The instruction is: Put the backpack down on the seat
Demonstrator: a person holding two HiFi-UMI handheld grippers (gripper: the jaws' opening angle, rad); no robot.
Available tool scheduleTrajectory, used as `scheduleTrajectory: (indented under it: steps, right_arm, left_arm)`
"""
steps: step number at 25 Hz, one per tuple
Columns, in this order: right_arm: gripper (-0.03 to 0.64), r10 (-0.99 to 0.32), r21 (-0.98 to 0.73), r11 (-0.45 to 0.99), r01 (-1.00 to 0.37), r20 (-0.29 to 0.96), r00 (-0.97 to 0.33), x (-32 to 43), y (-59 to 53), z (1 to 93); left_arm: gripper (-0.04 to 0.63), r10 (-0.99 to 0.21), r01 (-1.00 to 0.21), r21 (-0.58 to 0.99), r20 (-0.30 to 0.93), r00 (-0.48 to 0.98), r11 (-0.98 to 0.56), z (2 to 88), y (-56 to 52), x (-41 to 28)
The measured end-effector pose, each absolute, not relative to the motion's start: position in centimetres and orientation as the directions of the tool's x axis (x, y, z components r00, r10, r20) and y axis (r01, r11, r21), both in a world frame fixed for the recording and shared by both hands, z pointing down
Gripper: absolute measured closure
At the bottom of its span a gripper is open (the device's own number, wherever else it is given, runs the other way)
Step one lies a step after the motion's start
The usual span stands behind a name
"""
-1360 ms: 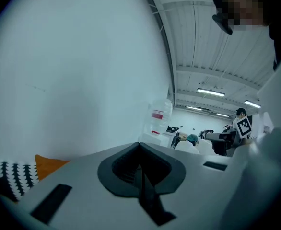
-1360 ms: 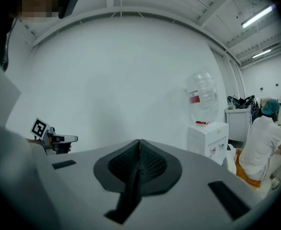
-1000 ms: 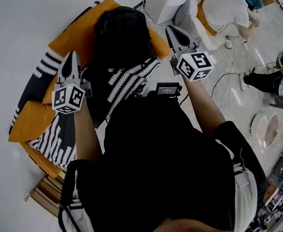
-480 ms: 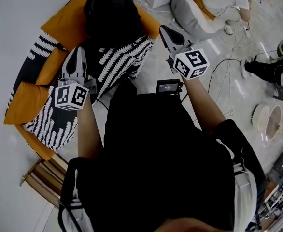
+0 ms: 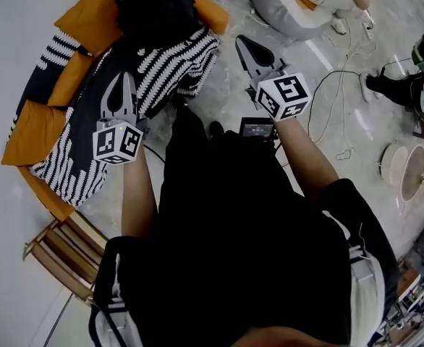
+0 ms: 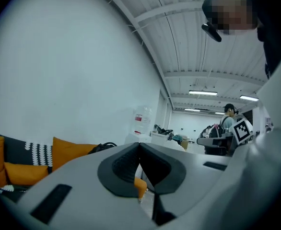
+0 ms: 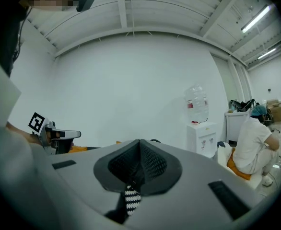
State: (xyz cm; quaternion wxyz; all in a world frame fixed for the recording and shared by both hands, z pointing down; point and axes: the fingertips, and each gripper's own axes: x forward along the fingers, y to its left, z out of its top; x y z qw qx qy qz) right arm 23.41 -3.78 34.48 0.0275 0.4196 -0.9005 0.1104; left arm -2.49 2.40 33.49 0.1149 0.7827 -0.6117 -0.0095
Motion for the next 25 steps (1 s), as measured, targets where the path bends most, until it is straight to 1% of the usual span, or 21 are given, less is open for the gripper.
scheduleTrajectory:
  steps: [6, 11, 15, 25]
  right_arm:
    - [0.584, -0.733, -0.213, 0.637, -0.741, 0.131, -0.668, 23.5, -0.2, 34.2]
    - [0.584, -0.719, -0.216, 0.646, -0.733, 0.150, -0.678, 22.6, 1.8, 35.1]
    - [0.584, -0.715, -0.205, 0.647, -0.734, 0.173, -0.678, 21.5, 3.6, 35.4]
    - [0.584, -0.730, -0.179, 0.629, -0.756, 0.197, -0.654, 15.8, 9.9, 35.2]
  left_arm:
    - [0.580, -0.961, -0.964, 0.172, 0.157, 0.229, -0.202, 33.0, 6.3, -2.3]
    - [0.580, -0.946, -0.955, 0.183, 0.187, 0.265, -0.232, 34.0, 8.2, -2.2]
    - [0.580, -0.938, -0.949, 0.179, 0.186, 0.293, -0.260, 34.4, 9.6, -2.3]
    - [0.580, -0.935, -0.944, 0.187, 0.181, 0.304, -0.271, 34.4, 15.7, -7.1]
